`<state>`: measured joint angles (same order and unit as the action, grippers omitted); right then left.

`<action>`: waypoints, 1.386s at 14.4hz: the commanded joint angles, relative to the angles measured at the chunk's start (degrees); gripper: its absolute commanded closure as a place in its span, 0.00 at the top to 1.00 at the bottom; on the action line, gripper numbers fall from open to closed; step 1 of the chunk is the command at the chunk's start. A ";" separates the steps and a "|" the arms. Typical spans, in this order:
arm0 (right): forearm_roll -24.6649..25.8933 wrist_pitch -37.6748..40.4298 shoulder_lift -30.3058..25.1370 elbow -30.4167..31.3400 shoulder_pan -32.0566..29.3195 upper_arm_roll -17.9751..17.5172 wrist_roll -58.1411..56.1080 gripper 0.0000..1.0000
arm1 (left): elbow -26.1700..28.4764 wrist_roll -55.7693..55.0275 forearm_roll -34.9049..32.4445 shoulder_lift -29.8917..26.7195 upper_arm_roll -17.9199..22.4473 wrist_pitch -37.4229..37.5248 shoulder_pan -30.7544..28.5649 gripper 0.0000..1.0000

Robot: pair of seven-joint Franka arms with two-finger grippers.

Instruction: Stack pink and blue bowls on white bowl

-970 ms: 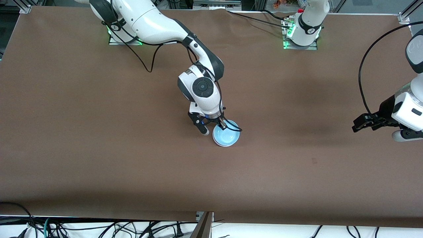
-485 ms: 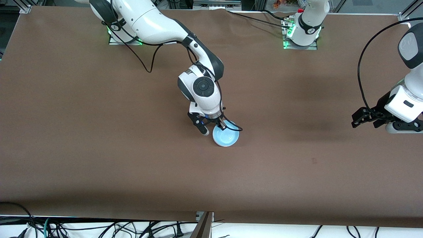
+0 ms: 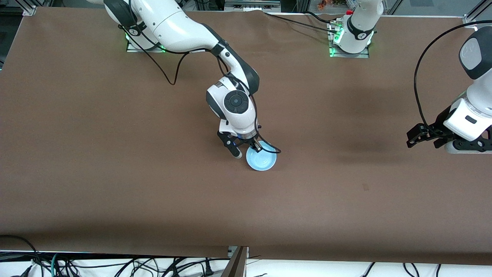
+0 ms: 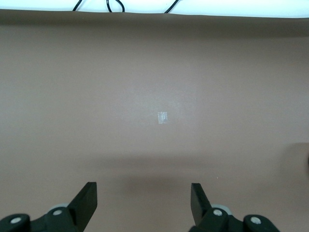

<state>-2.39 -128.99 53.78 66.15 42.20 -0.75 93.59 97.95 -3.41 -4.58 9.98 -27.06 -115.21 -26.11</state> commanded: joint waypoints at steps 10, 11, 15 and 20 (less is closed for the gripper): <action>0.72 3.38 -5.25 -2.08 -4.66 0.58 -0.33 1.00 | 2.68 1.13 -0.78 -2.69 -0.19 -1.16 -0.61 0.90; 0.37 4.78 -7.44 -1.90 -6.50 0.58 -4.61 1.00 | 2.68 1.12 -0.78 -2.69 -0.19 -1.16 -0.61 0.90; -5.07 16.28 -14.82 -1.38 -14.94 0.49 -27.61 1.00 | 2.86 1.21 -0.78 -2.60 -0.28 -1.95 -0.61 0.91; -4.74 33.77 -22.56 -1.46 -24.26 1.71 -60.14 1.00 | 3.65 2.08 -0.78 -2.69 -0.28 -2.13 -0.52 0.94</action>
<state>-7.24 -100.40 35.16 62.93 20.41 0.95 43.91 99.65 -3.02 -4.58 8.82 -27.08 -116.26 -26.17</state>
